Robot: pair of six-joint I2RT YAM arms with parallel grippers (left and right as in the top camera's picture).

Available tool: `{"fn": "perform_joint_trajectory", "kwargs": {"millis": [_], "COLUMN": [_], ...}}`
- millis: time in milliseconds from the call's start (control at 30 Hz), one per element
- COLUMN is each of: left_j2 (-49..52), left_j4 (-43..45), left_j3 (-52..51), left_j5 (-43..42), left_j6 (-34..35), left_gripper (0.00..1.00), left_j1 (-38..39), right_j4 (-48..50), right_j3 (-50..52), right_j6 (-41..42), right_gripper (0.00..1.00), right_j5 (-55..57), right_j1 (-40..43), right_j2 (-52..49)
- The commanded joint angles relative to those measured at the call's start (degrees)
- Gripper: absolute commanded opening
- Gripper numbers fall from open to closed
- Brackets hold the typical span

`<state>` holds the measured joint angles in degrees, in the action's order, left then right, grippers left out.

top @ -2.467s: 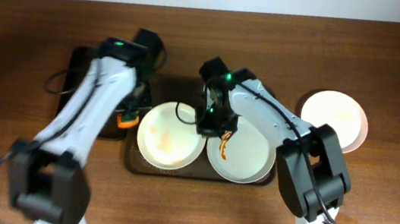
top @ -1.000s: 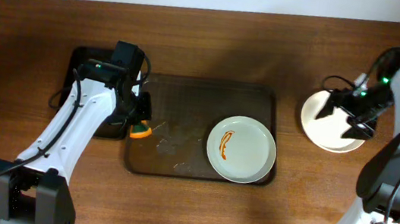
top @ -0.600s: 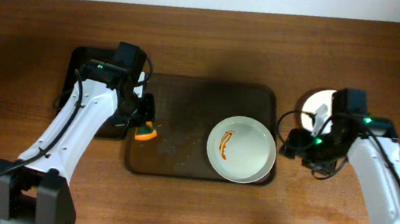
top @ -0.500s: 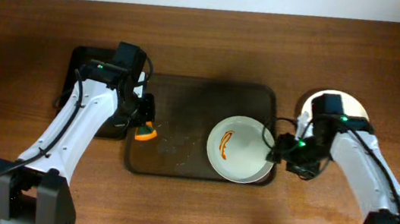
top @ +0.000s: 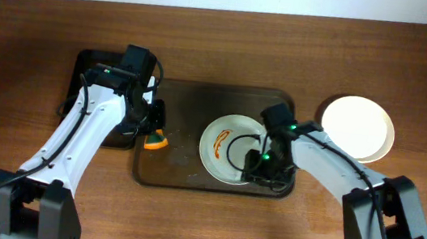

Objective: Clean dirty plates on tray and stack at the side
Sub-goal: 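Grasp the rim of the last plate with the right gripper, then scrub the last plate with the sponge in the left gripper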

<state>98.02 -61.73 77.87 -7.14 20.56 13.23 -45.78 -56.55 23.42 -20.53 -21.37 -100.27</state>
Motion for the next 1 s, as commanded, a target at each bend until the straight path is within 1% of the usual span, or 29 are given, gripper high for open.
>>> {"fn": "perform_joint_trajectory", "kwargs": {"millis": [0,33,67,133,200,233,333,400,433,467,533,567,700,800,833,867,900,933,967], "left_j2": [0.0,0.0,0.0,0.0,0.0,0.0,0.0,0.0,0.0,0.0,0.0,0.1,0.8,2.1,2.4,2.7,2.8,2.9,3.0], "left_j4": [0.2,0.0,0.0,0.0,0.1,0.2,0.2,0.2,0.2,0.2,0.4,1.1,1.5,1.6,2.8,7.2,10.8,14.3,19.0], "left_j3": [0.0,0.0,0.0,0.0,0.0,0.0,0.0,0.0,0.0,0.0,0.0,0.0,0.0,-0.5,-1.5,-4.0,-6.1,-8.0,-10.2], "left_j5": [-0.6,-0.6,-0.6,-0.6,-0.6,-0.6,-0.6,-0.6,-0.6,-0.6,-1.6,-3.2,-3.2,-3.6,-5.4,-7.7,-8.0,-11.3,-16.7], "left_j6": [-0.5,-0.5,-0.5,-0.5,-0.5,-0.5,-0.5,-0.5,-0.5,-0.6,-2.9,-4.4,-4.4,-4.4,-4.4,-4.3,-2.7,-2.0,-2.0], "left_gripper": [0.00,0.00,0.00,0.00,0.00,0.00,0.00,0.00,0.00,0.00,0.00,0.00,0.00,0.00,0.00,0.00,0.00,0.00,0.00], "left_j1": [0.3,0.3,0.3,0.3,0.3,0.3,0.3,0.3,0.3,0.3,1.4,2.9,8.0,10.3,10.9,11.6,12.1,12.3,12.5], "right_j4": [-3.2,-6.4,-9.1,-8.4,-6.1,-5.3,-2.8,-1.7,-1.8,-1.7,-1.7,-0.4,3.9,5.6,6.0,6.6,6.8,6.8,6.8], "right_j3": [-4.2,-7.2,-10.9,-11.4,-9.0,-8.2,-8.0,-8.0,-8.0,-8.0,-8.0,-8.0,-8.0,-8.0,-8.0,-8.0,-8.0,-8.0,-8.0], "right_j6": [-0.2,-0.2,-0.2,-0.3,0.0,1.4,1.5,-0.8,-1.0,-2.3,-4.1,-4.1,-4.0,-3.4,-2.6,-0.4,-0.4,-0.4,0.1], "right_gripper": [0.52,0.54,0.55,0.49,0.47,0.47,0.43,0.40,0.34,0.19,0.04,0.04,0.04,0.04,0.04,0.04,0.04,0.04,0.04], "right_j5": [4.4,7.6,8.8,8.5,8.3,8.3,7.2,2.1,1.6,1.4,1.0,1.1,3.8,3.6,3.6,3.6,3.2,3.2,3.2], "right_j1": [0.6,2.8,6.8,11.8,11.3,10.8,10.4,10.4,10.4,10.1,8.4,6.3,-1.2,-1.5,-1.4,-1.5,-1.5,-1.5,-1.5], "right_j2": [-0.4,-0.4,-0.4,-0.5,-0.7,-1.2,-5.4,-9.4,-10.1,-10.3,-10.3,-10.4,-10.7,-10.7,-10.7,-10.7,-10.7,-10.7,-10.7]}}
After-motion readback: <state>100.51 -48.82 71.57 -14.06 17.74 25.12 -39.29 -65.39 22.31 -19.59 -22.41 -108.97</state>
